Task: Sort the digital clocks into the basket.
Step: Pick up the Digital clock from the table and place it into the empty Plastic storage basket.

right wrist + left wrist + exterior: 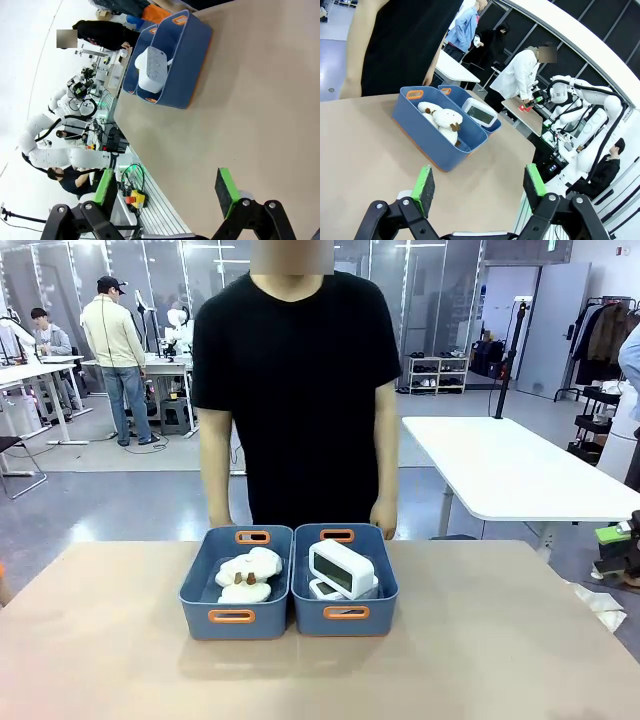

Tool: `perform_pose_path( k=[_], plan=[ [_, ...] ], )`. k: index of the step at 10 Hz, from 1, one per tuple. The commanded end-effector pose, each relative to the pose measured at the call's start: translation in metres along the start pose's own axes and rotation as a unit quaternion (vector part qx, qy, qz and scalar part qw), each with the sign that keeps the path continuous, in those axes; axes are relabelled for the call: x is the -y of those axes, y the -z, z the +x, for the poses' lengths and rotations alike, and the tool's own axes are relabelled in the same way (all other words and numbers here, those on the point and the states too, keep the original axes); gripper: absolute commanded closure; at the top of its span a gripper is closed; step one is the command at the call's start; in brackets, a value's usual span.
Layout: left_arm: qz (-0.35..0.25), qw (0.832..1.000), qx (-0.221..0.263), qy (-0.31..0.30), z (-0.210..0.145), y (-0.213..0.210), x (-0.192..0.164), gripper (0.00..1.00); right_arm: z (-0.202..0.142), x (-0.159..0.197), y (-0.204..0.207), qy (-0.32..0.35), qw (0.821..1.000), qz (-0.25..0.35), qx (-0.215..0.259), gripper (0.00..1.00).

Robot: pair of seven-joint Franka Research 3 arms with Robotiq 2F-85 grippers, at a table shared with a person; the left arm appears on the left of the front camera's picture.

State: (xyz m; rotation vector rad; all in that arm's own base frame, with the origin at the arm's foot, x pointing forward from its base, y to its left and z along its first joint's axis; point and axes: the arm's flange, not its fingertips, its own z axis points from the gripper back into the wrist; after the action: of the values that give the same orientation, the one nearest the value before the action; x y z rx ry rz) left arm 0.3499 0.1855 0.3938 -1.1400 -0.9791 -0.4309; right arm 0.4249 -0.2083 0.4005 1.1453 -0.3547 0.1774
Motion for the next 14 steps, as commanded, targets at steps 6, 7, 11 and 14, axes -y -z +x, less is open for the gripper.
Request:
perform_pose_path(
  k=[6, 7, 11, 14],
  plan=[
    [0.011, 1.0, 0.005, -0.002, 0.0009, 0.0027, 0.0025, 0.09, -0.0045, -0.0037, 0.0017, 0.007, 1.0, -0.011, -0.003, 0.0],
    [0.011, 1.0, 0.005, -0.002, 0.0009, 0.0027, 0.0025, 0.09, -0.0045, -0.0037, 0.0017, 0.007, 1.0, -0.011, -0.003, 0.0],
    [0.011, 1.0, 0.005, -0.002, 0.0009, 0.0027, 0.0025, 0.09, -0.0045, -0.0037, 0.0017, 0.007, 1.0, -0.011, -0.003, 0.0],
    [0.011, 1.0, 0.005, -0.002, 0.0009, 0.0027, 0.0025, 0.09, -0.0045, -0.0037, 0.0017, 0.007, 1.0, -0.011, -0.003, 0.0]
  ],
)
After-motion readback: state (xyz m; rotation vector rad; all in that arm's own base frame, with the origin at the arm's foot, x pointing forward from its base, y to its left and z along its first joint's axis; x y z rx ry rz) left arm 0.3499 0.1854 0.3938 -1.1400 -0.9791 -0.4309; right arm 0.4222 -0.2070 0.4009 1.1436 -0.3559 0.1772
